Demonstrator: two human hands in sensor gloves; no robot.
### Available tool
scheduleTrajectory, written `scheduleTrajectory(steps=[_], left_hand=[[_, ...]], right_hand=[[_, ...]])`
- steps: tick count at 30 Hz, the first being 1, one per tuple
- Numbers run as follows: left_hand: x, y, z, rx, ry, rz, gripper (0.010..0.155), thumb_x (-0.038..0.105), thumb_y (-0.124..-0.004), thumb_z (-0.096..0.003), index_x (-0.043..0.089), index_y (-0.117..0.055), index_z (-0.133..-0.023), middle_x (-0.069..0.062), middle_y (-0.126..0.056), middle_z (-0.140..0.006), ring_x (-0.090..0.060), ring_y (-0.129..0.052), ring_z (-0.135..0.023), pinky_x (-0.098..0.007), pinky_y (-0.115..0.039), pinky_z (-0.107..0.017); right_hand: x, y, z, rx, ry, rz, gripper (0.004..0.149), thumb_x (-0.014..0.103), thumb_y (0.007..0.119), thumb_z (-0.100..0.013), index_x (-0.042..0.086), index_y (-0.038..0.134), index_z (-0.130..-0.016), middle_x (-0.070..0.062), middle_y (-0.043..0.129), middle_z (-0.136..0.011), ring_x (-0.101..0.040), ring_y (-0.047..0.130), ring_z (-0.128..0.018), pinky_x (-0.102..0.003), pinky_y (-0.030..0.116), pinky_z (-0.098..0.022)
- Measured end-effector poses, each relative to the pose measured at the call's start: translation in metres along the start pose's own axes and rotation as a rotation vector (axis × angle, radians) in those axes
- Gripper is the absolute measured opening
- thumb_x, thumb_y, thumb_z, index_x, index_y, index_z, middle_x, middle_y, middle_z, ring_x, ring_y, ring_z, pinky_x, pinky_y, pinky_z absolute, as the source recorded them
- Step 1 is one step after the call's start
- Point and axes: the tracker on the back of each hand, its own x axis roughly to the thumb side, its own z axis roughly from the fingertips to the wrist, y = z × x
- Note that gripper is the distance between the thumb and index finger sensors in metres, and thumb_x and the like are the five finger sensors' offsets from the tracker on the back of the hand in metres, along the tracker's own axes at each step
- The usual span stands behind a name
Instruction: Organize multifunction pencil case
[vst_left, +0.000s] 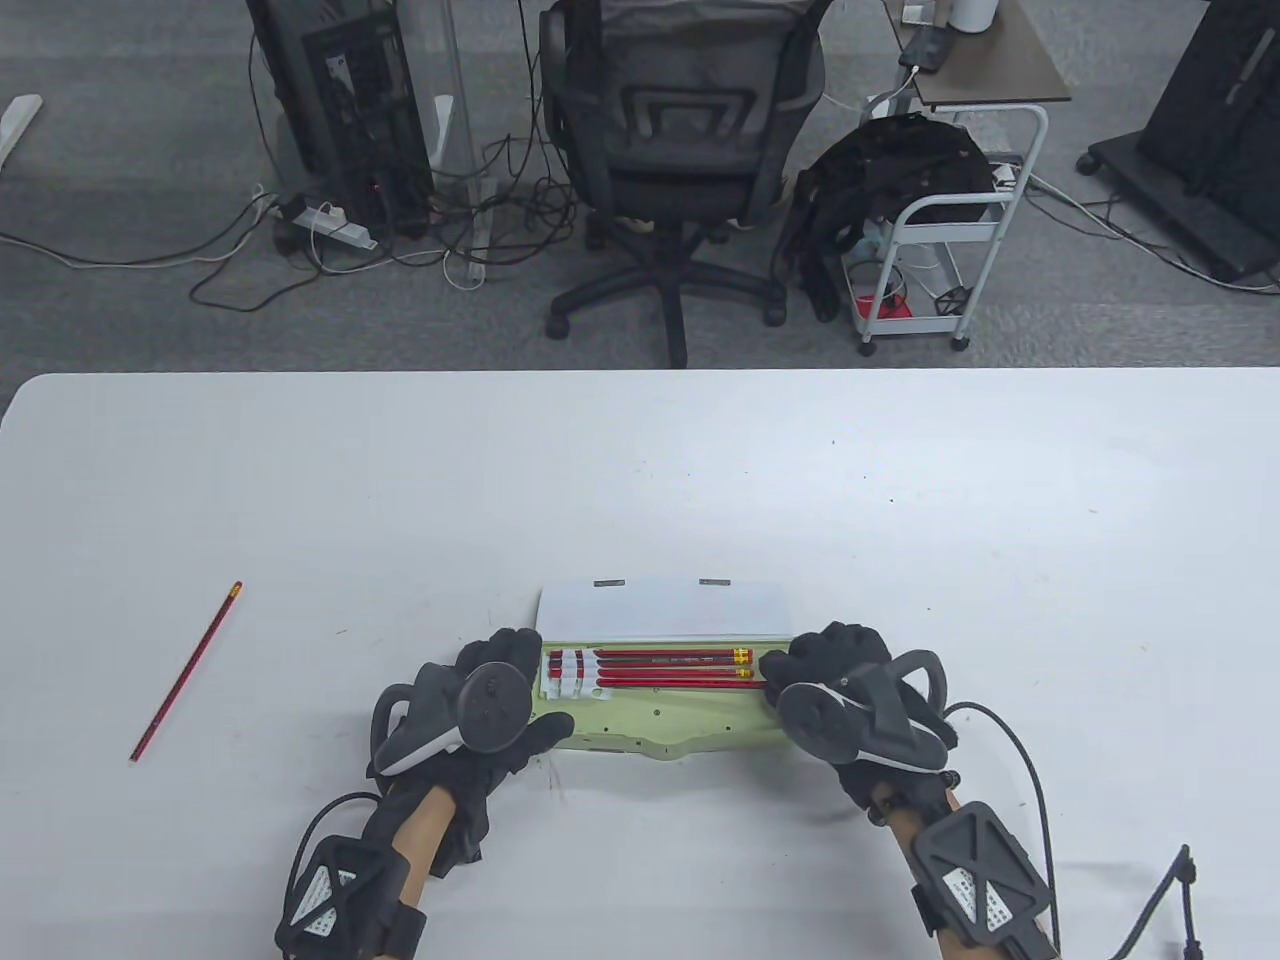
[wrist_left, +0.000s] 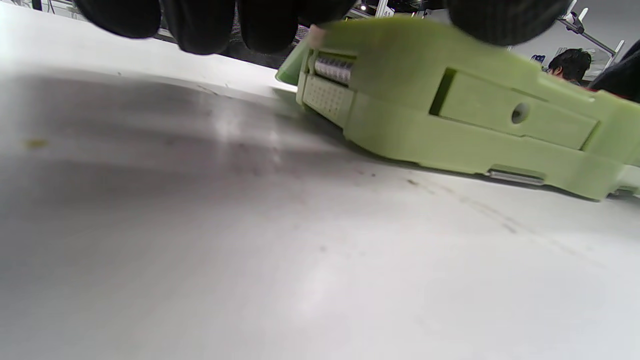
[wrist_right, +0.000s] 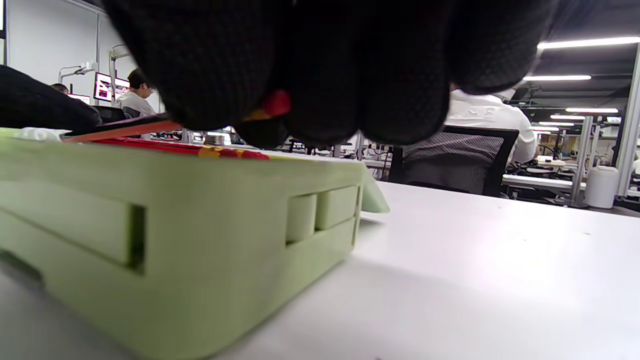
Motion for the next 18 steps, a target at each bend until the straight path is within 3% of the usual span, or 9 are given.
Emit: scheduleTrajectory(steps=[18], left_hand=[[0.001, 0.000, 0.000, -0.004, 0.002, -0.013, 0.092, 0.061, -0.060, -0.0482, 0.007, -0.034, -0.117, -0.027, -0.047, -0.123, -0.060, -0.057, -0.107, -0.076, -0.055, -0.067]], right_hand=[[0.018, 0.007, -0.004, -0.026, -0.035, 0.081, 0.040, 0.029, 0.091, -0.042, 0.018, 0.089, -0.080, -0.005, 0.097, -0.072, -0.032, 0.097, -0.068, -0.057, 0.078, -0.061]])
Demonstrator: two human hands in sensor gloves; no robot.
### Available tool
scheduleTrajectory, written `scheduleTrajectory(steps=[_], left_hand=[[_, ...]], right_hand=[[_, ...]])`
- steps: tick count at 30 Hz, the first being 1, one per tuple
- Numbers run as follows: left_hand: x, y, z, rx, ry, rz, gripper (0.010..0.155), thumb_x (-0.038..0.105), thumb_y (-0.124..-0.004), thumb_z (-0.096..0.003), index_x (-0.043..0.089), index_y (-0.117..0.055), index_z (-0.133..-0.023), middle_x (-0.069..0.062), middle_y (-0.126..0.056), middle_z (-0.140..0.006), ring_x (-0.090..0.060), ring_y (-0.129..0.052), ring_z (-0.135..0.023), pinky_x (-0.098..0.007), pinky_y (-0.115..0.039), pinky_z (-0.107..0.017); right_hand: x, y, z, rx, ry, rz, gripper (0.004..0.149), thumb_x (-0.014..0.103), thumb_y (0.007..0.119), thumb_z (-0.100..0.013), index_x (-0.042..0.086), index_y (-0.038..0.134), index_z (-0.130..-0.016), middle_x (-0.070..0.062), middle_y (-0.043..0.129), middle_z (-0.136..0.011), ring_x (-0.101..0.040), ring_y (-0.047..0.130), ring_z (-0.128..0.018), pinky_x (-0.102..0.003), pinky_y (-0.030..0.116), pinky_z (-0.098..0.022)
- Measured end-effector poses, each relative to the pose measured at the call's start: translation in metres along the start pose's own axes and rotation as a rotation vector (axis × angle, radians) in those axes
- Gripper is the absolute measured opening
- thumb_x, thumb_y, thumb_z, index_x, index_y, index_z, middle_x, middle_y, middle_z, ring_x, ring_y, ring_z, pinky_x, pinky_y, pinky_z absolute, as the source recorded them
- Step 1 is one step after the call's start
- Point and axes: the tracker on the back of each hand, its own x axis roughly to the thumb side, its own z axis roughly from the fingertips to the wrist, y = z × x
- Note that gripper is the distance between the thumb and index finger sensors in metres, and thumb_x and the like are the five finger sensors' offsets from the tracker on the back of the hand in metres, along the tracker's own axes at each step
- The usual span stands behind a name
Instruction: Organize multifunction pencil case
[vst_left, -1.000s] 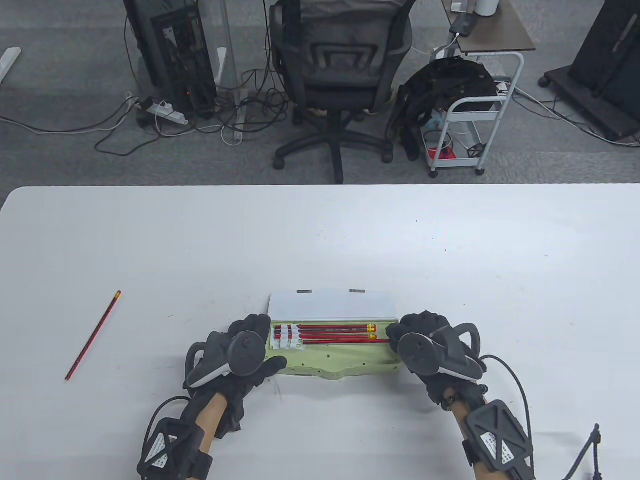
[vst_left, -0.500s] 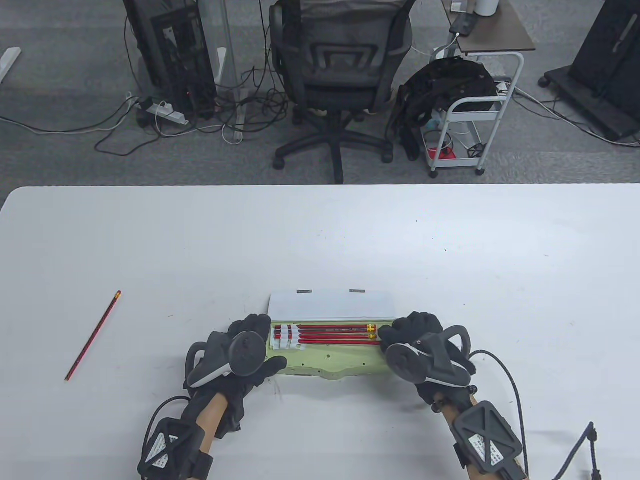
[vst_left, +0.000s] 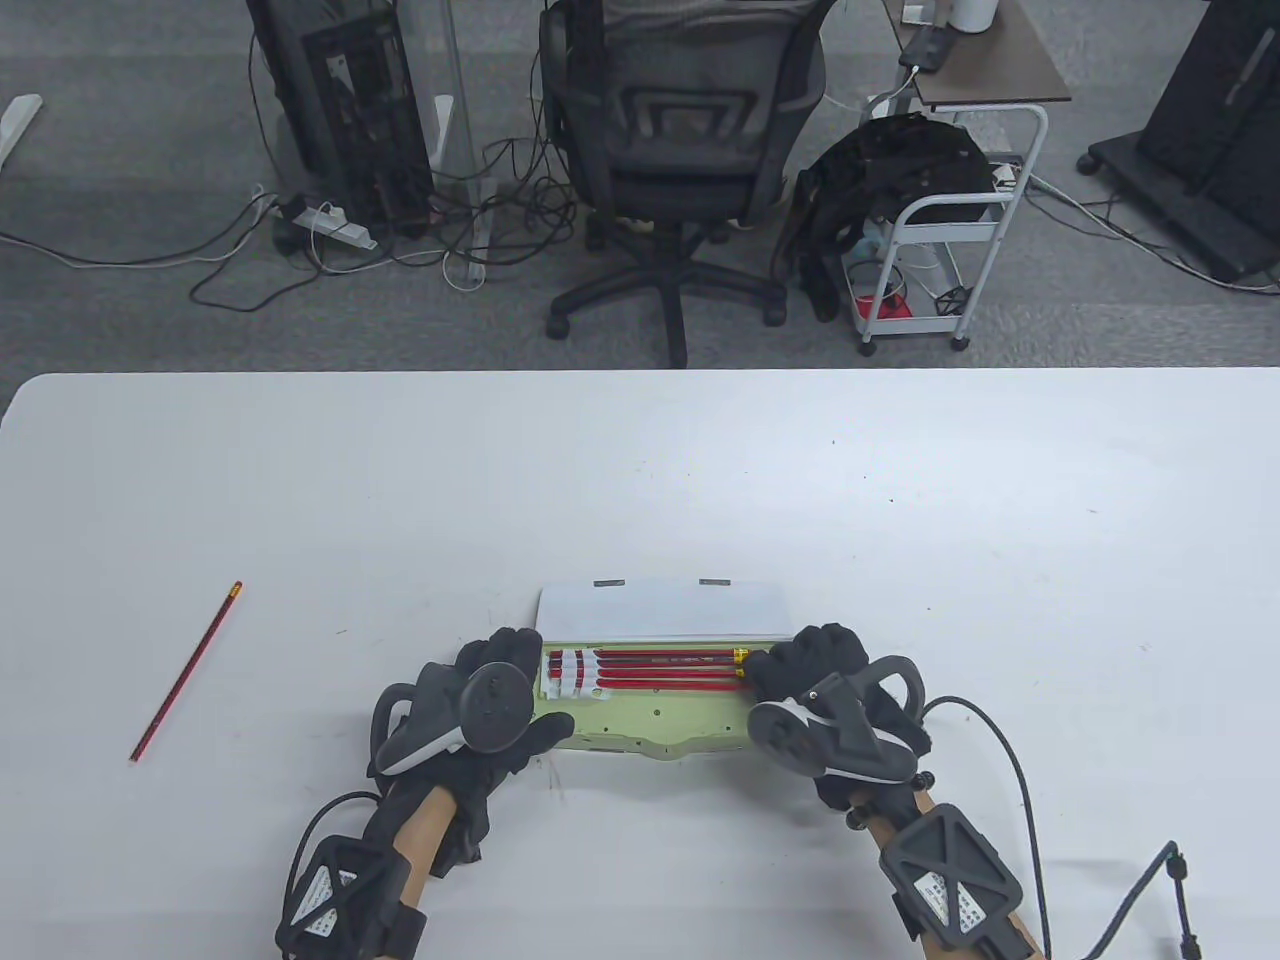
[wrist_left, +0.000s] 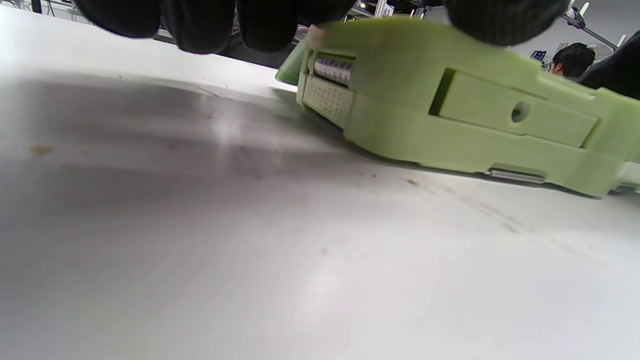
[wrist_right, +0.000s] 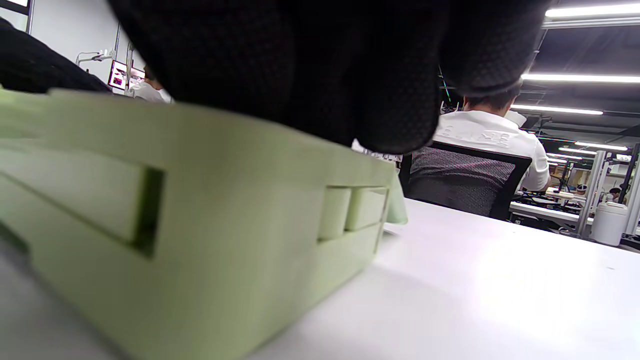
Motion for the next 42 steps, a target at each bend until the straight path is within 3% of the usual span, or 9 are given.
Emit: scheduleTrajectory(steps=[11, 15, 22, 28, 42], left_hand=[[0.000, 0.000, 0.000, -0.002, 0.001, -0.002, 0.092, 0.061, -0.060, -0.0482, 0.006, -0.034, -0.117, -0.028, -0.047, -0.123, -0.060, -0.057, -0.107, -0.076, -0.055, -0.067], [0.001, 0.000, 0.000, -0.002, 0.001, -0.004, 0.092, 0.061, -0.060, -0.0482, 0.006, -0.034, -0.117, -0.028, -0.047, -0.123, -0.060, -0.057, -0.107, -0.076, -0.055, -0.067], [0.001, 0.000, 0.000, -0.002, 0.002, -0.009, 0.092, 0.061, -0.060, -0.0483, 0.006, -0.034, -0.117, -0.028, -0.047, -0.123, -0.060, -0.056, -0.107, -0.076, -0.055, -0.067], [0.001, 0.000, 0.000, -0.003, 0.002, -0.009, 0.092, 0.061, -0.060, -0.0482, 0.007, -0.034, -0.117, -0.028, -0.047, -0.123, -0.059, -0.057, -0.107, -0.076, -0.055, -0.067], [0.001, 0.000, 0.000, -0.005, 0.002, -0.013, 0.092, 0.061, -0.060, -0.0482, 0.007, -0.034, -0.117, -0.028, -0.047, -0.123, -0.059, -0.056, -0.107, -0.076, -0.055, -0.067]], right_hand=[[-0.017, -0.004, 0.003, -0.015, 0.082, -0.093, 0.043, 0.034, 0.083, -0.046, 0.016, 0.086, -0.085, -0.007, 0.095, -0.077, -0.034, 0.095, -0.073, -0.059, 0.077, -0.061], [-0.033, -0.005, 0.007, -0.003, 0.179, -0.150, 0.051, 0.038, 0.076, -0.049, 0.012, 0.079, -0.093, -0.014, 0.088, -0.087, -0.043, 0.088, -0.082, -0.064, 0.072, -0.064], [-0.047, 0.001, 0.011, 0.075, 0.300, -0.166, 0.065, 0.042, 0.075, -0.050, 0.006, 0.065, -0.104, -0.027, 0.068, -0.103, -0.056, 0.068, -0.094, -0.073, 0.057, -0.067], [-0.038, 0.010, 0.005, 0.174, 0.293, -0.090, 0.076, 0.044, 0.074, -0.050, 0.004, 0.051, -0.110, -0.034, 0.049, -0.109, -0.063, 0.049, -0.099, -0.075, 0.044, -0.068], [-0.022, 0.013, -0.002, 0.190, 0.268, -0.054, 0.076, 0.044, 0.074, -0.050, 0.004, 0.050, -0.111, -0.035, 0.047, -0.110, -0.064, 0.048, -0.099, -0.076, 0.044, -0.068]])
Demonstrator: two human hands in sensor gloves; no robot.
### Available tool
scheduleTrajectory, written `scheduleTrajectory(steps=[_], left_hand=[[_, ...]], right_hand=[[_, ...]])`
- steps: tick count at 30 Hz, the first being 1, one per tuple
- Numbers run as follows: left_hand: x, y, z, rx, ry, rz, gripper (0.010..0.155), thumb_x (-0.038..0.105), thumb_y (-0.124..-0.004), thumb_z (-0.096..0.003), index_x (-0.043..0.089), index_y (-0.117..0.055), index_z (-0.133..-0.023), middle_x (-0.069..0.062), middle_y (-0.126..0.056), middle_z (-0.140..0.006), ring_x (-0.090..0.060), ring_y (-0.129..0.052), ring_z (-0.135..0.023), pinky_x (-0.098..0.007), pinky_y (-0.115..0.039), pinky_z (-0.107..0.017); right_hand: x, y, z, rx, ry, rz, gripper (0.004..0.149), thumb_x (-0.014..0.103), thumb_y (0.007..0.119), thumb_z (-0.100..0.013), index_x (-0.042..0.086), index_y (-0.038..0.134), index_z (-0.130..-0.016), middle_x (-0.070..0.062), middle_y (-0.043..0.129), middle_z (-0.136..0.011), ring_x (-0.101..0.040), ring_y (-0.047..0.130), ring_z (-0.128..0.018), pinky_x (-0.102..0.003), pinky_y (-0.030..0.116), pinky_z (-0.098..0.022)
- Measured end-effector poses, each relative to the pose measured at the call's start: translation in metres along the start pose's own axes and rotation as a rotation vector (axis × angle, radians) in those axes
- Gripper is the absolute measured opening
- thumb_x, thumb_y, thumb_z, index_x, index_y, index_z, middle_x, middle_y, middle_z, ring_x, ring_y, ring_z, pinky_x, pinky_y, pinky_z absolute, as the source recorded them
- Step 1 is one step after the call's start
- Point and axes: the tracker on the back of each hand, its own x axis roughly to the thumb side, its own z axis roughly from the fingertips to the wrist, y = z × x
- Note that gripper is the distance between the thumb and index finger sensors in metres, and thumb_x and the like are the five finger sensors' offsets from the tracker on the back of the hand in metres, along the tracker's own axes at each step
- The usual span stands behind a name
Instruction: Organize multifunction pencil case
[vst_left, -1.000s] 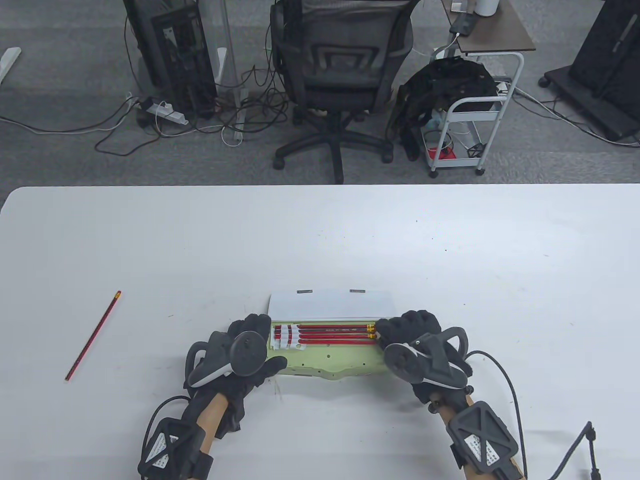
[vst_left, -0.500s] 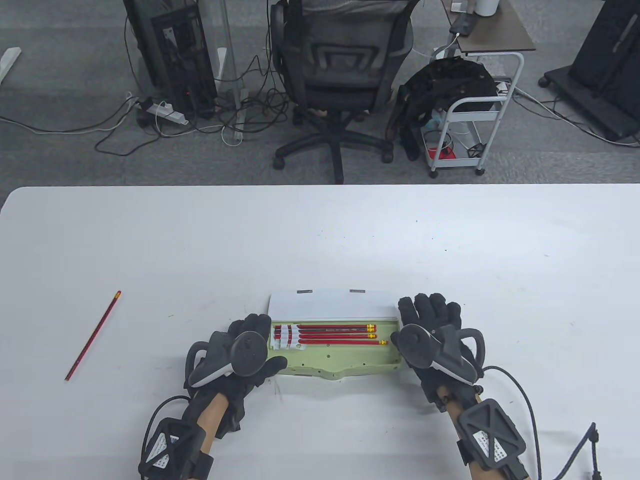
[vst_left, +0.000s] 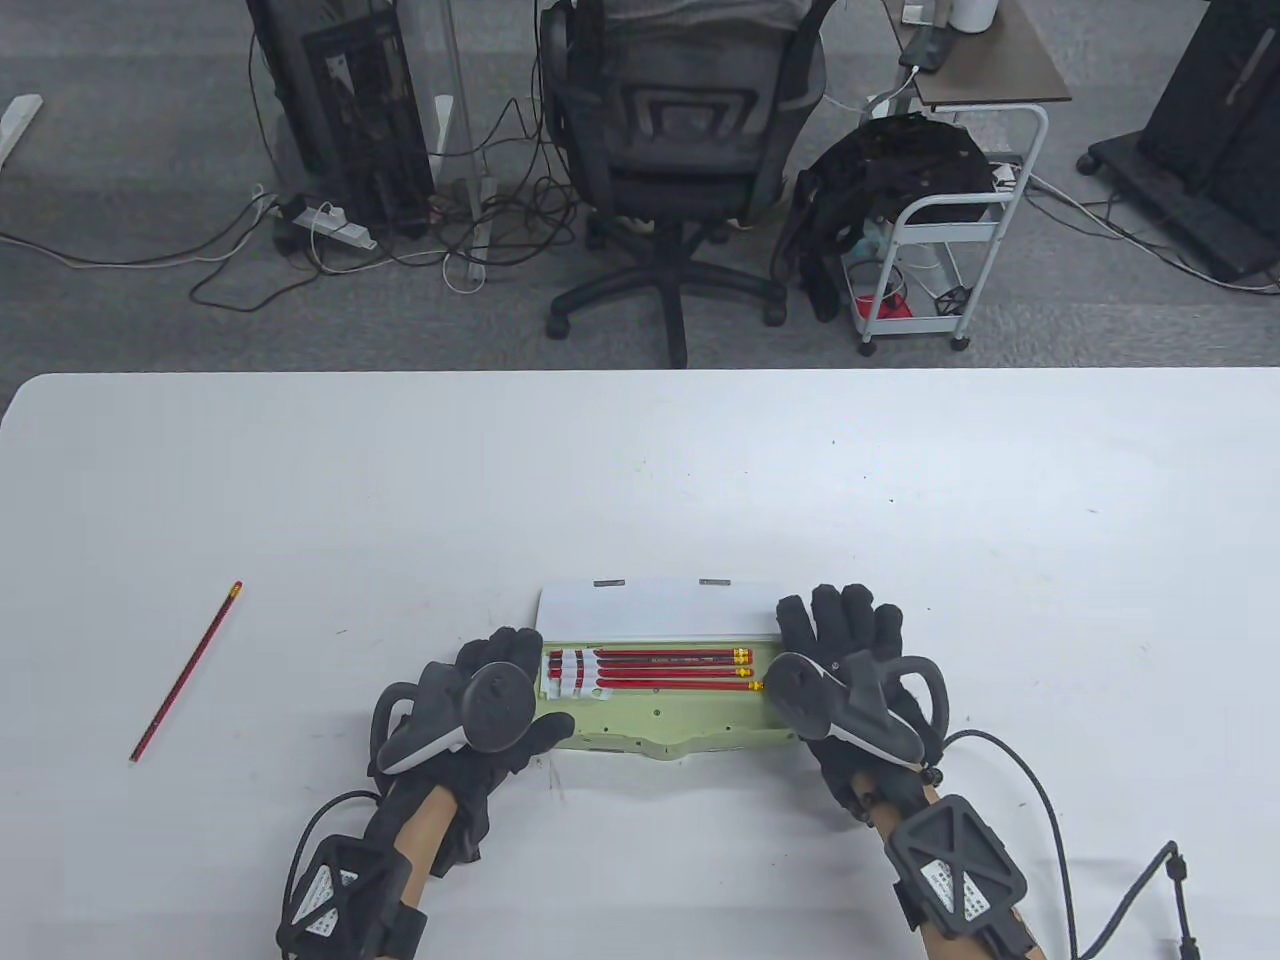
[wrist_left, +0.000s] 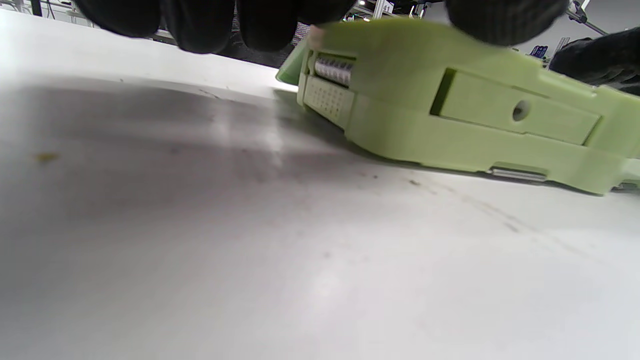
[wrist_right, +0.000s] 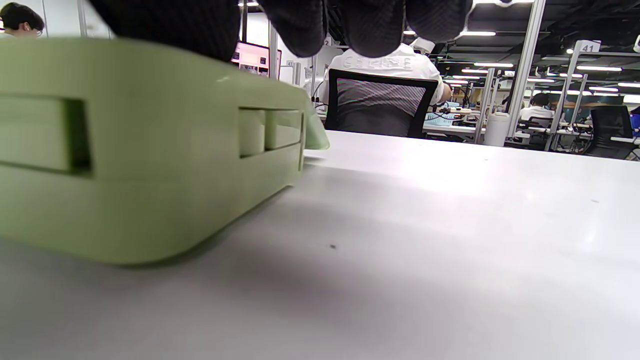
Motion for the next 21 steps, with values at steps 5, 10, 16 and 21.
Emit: scheduleTrajectory(steps=[5, 10, 16, 21], left_hand=[[0.0001, -0.0002, -0.0001, -0.001, 0.000, 0.000, 0.091, 0.061, -0.060, -0.0483, 0.007, -0.034, -0.117, -0.028, -0.047, -0.123, -0.059, -0.057, -0.107, -0.076, -0.055, -0.067], [0.0003, -0.0001, -0.0001, -0.002, 0.000, 0.001, 0.092, 0.061, -0.060, -0.0483, 0.007, -0.034, -0.117, -0.028, -0.047, -0.123, -0.059, -0.057, -0.107, -0.076, -0.055, -0.067], [0.0000, -0.0002, -0.0001, -0.002, 0.000, 0.003, 0.092, 0.061, -0.060, -0.0482, 0.007, -0.034, -0.117, -0.028, -0.047, -0.123, -0.060, -0.056, -0.107, -0.076, -0.055, -0.067], [0.0000, -0.0003, 0.0000, -0.003, 0.000, 0.005, 0.092, 0.061, -0.060, -0.0483, 0.006, -0.033, -0.117, -0.028, -0.047, -0.123, -0.059, -0.057, -0.107, -0.076, -0.055, -0.067]], right_hand=[[0.0068, -0.0001, -0.0010, -0.007, -0.014, 0.007, 0.075, 0.043, 0.074, -0.050, 0.004, 0.050, -0.110, -0.035, 0.048, -0.109, -0.064, 0.048, -0.099, -0.076, 0.044, -0.068], [0.0109, 0.0003, -0.0015, -0.002, -0.021, 0.005, 0.074, 0.042, 0.074, -0.051, 0.004, 0.051, -0.110, -0.035, 0.049, -0.109, -0.063, 0.049, -0.099, -0.076, 0.045, -0.068], [0.0098, -0.0001, -0.0015, 0.002, -0.019, 0.002, 0.074, 0.042, 0.073, -0.051, 0.004, 0.051, -0.110, -0.035, 0.049, -0.109, -0.063, 0.051, -0.098, -0.075, 0.046, -0.068], [0.0022, -0.0001, -0.0009, 0.020, -0.008, -0.027, 0.076, 0.044, 0.073, -0.051, 0.004, 0.050, -0.110, -0.035, 0.049, -0.109, -0.063, 0.052, -0.098, -0.075, 0.047, -0.068]])
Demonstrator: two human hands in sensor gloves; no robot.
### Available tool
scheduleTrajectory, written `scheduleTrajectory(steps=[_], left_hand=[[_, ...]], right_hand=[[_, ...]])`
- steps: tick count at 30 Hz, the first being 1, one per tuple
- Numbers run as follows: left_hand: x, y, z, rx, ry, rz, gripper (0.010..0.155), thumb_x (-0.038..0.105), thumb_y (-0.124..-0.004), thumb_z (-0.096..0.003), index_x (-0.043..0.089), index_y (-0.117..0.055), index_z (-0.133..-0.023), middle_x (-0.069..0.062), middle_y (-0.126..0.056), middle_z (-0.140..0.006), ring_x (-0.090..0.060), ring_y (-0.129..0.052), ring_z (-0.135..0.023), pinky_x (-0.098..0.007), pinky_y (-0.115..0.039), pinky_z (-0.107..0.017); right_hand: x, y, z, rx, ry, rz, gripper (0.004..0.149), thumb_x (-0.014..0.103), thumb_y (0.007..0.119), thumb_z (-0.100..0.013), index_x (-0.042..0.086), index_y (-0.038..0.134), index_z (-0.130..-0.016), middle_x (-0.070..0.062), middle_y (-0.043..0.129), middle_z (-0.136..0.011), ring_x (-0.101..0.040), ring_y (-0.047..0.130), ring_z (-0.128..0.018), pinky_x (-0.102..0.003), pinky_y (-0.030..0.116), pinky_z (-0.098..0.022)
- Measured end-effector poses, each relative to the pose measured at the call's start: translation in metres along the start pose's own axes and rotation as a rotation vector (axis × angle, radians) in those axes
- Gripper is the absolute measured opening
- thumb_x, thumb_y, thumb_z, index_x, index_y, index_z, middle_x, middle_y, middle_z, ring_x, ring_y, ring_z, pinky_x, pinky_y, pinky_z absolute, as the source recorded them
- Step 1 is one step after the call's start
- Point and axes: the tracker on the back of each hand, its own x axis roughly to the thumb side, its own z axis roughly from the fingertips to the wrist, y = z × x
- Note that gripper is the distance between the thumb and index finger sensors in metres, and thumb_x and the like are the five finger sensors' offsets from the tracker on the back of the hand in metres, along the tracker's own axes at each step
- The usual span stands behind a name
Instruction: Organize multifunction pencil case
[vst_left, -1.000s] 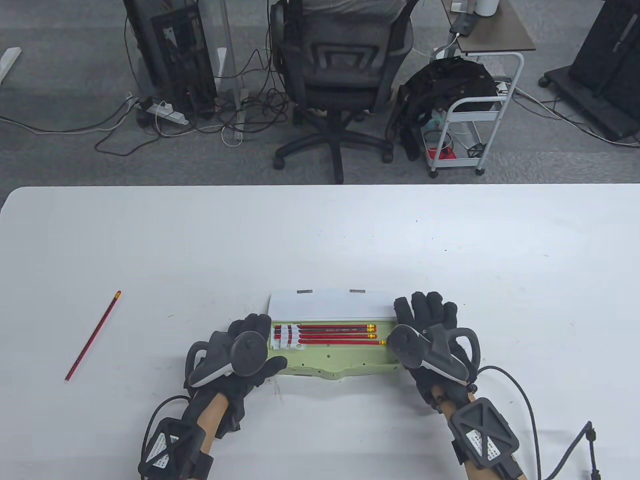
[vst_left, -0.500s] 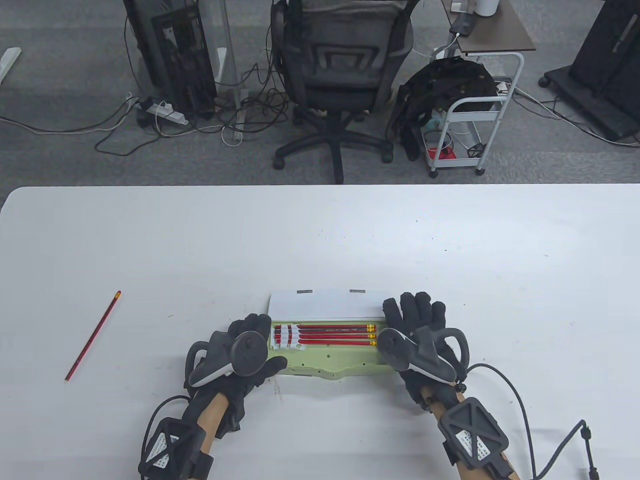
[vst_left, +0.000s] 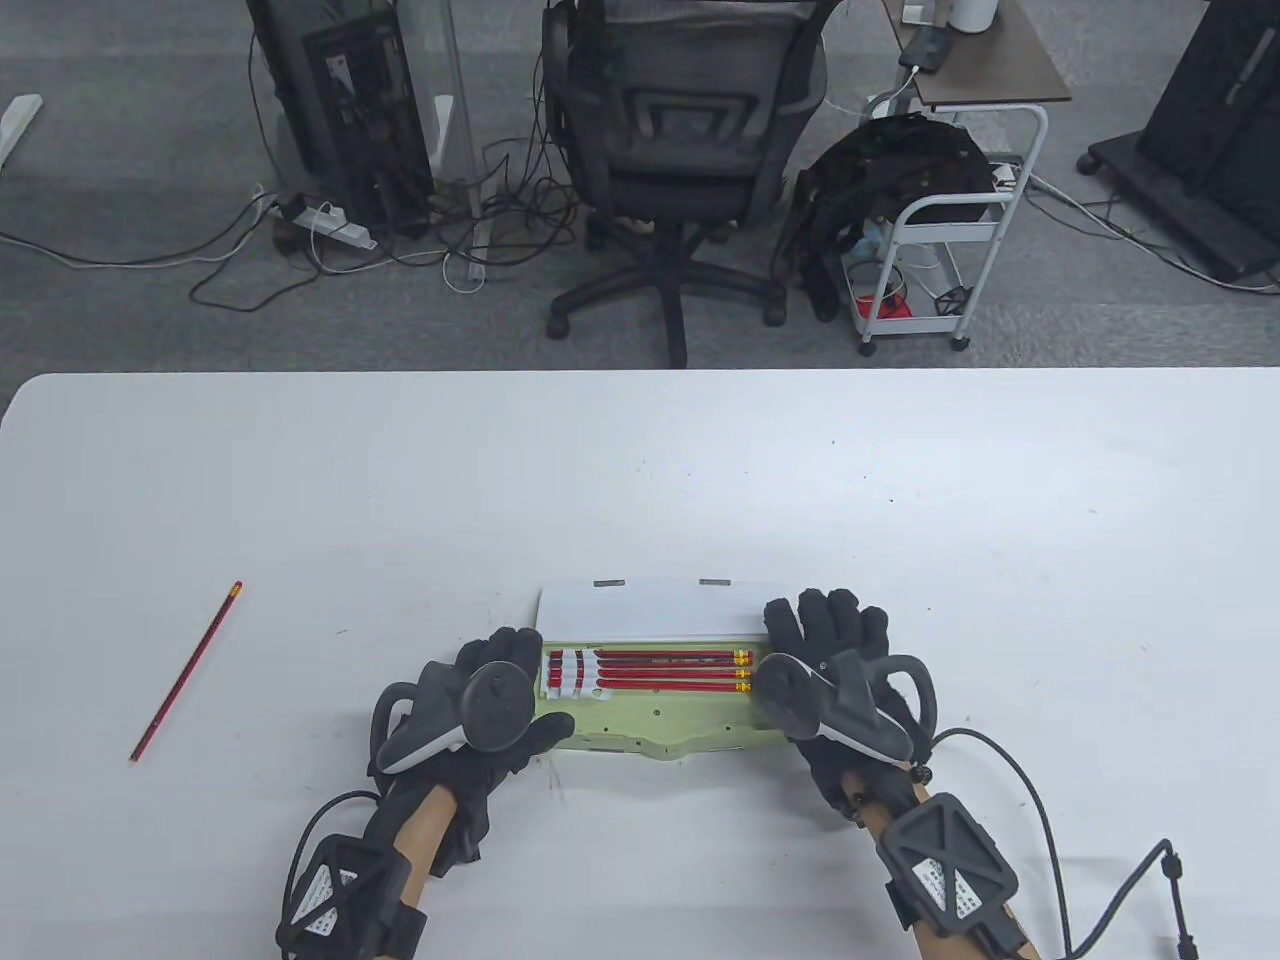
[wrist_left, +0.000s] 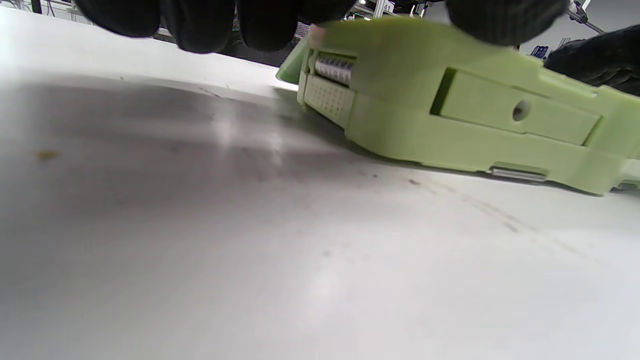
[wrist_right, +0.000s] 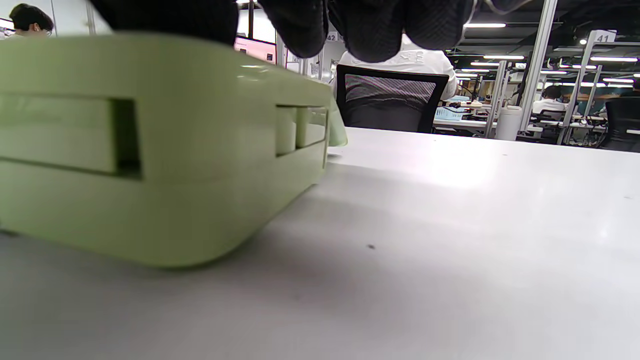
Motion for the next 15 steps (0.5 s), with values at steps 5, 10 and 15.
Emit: scheduleTrajectory(steps=[5, 10, 15], left_hand=[[0.000, 0.000, 0.000, 0.000, 0.000, 0.000, 0.092, 0.061, -0.060, -0.0484, 0.007, -0.033, -0.117, -0.028, -0.047, -0.123, -0.059, -0.056, -0.107, -0.076, -0.055, -0.067], [0.000, 0.000, 0.000, 0.000, 0.000, 0.000, 0.092, 0.061, -0.060, -0.0484, 0.007, -0.033, -0.117, -0.028, -0.047, -0.123, -0.059, -0.057, -0.107, -0.076, -0.055, -0.067], [0.000, 0.000, 0.000, 0.000, 0.001, -0.002, 0.092, 0.061, -0.060, -0.0484, 0.006, -0.033, -0.117, -0.028, -0.047, -0.123, -0.059, -0.057, -0.107, -0.076, -0.055, -0.067]], right_hand=[[-0.014, -0.005, 0.002, -0.001, 0.022, -0.046, 0.077, 0.045, 0.072, -0.050, 0.004, 0.049, -0.111, -0.036, 0.049, -0.108, -0.064, 0.051, -0.098, -0.076, 0.046, -0.068], [-0.030, -0.008, 0.004, 0.045, 0.001, -0.164, 0.081, 0.049, 0.069, -0.050, 0.003, 0.045, -0.112, -0.038, 0.042, -0.110, -0.066, 0.045, -0.098, -0.076, 0.044, -0.068], [-0.037, -0.007, 0.005, 0.120, -0.055, -0.275, 0.087, 0.053, 0.065, -0.048, 0.001, 0.038, -0.113, -0.040, 0.034, -0.111, -0.067, 0.038, -0.099, -0.077, 0.041, -0.067]])
